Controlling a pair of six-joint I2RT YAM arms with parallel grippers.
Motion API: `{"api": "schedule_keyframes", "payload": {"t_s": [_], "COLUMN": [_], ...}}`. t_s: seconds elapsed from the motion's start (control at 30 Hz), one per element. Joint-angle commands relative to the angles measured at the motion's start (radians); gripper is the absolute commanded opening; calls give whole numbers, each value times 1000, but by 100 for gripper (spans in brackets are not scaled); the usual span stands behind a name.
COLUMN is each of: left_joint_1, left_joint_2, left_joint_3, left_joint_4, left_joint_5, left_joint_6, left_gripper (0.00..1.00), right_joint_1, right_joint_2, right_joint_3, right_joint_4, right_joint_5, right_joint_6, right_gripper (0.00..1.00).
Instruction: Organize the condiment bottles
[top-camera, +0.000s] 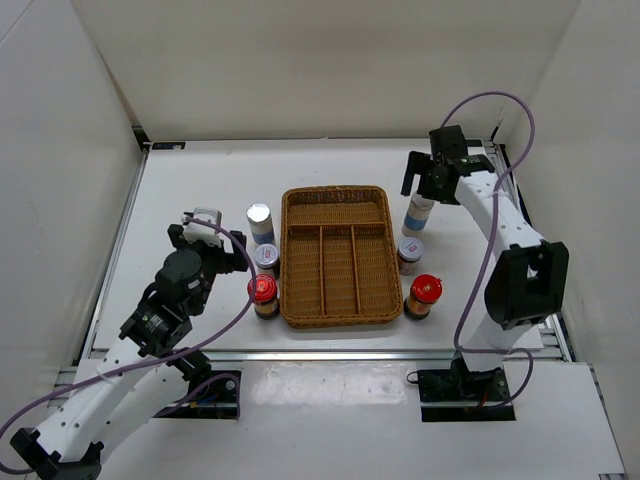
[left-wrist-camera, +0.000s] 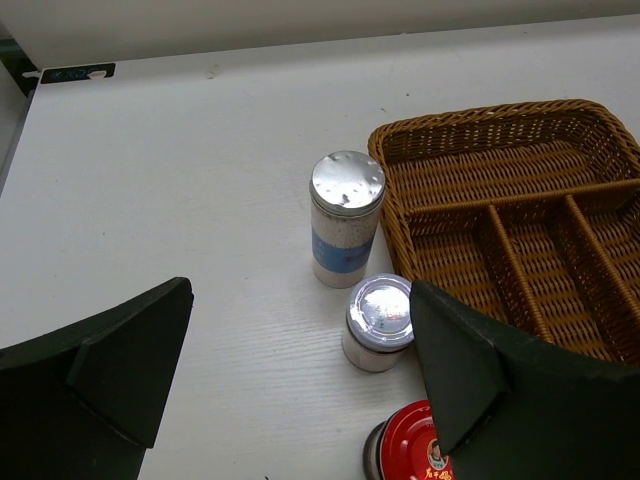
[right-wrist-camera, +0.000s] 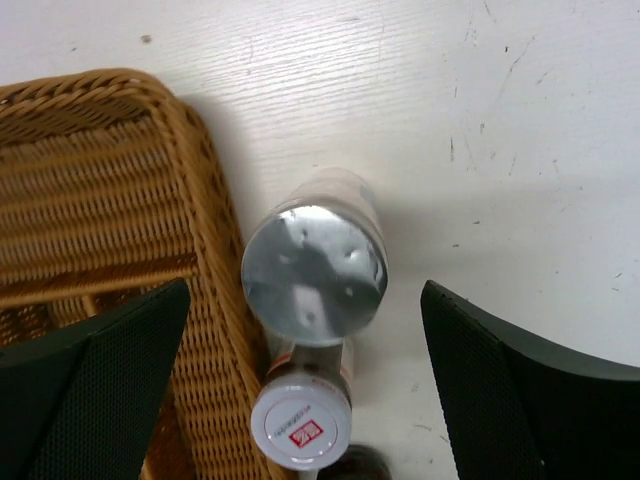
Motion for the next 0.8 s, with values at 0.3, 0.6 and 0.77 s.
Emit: {"api": "schedule_keyframes", "payload": {"t_s": [0.3,0.6,0.77], "left_joint_1": [-5,-5,-5], "left_joint_2": [-14,-23,-23], "left_joint_3": [-17,-17,-17], "left_joint_4": [23,23,23], "left_joint_5": [-18,-18,-27], "left_joint_6": [8,8,8], "left_gripper": [100,100,100], "right_joint_1": [2,51,111], "right_joint_2": [154,21,-82], "right_joint_3": [133,115,153], "right_joint_4": [-65,-53,-44], "right_joint_5": [54,161,313], "right_joint_6": [10,-19,-93], "right_gripper": [81,35,19]}}
